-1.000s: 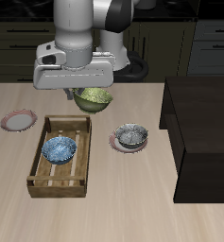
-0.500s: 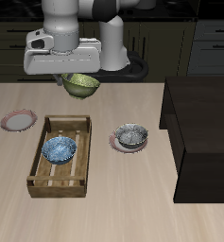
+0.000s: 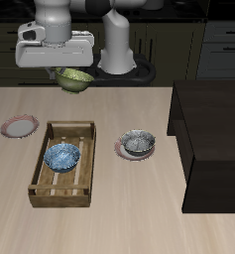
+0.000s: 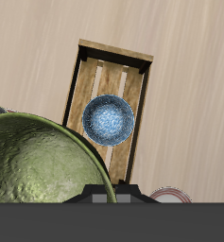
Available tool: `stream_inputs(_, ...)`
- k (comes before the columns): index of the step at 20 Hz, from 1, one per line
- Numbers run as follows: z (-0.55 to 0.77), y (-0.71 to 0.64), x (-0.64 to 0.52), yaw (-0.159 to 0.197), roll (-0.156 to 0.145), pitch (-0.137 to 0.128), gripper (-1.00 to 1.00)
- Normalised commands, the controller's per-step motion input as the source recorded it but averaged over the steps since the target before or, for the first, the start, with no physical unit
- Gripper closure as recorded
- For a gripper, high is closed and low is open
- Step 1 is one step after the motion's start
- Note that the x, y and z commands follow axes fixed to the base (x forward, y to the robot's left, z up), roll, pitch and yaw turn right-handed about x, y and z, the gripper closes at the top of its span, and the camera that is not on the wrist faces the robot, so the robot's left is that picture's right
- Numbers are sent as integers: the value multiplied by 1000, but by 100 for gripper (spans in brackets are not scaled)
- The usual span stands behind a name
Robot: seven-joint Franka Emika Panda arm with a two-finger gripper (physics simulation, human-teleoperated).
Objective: Place the black bowl onto the plate that is in the table center and place the green bowl onto the plate that is next to the blue bowl
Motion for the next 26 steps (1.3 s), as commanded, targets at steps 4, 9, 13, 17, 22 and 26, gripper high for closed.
stream_inputs(4, 18, -373, -366, -6, 6, -14, 100)
stream_inputs(9, -6, -306, -299, -5, 8, -13, 100)
stream_inputs(13, 12, -332, -268, 9, -1, -14, 100)
stream_inputs(17, 4, -331, -160, -3, -21, -6, 100)
stream_inputs(22, 28, -358, -195, -6, -38, -13, 100)
stream_inputs(26, 5, -377, -327, 6, -17, -25, 100)
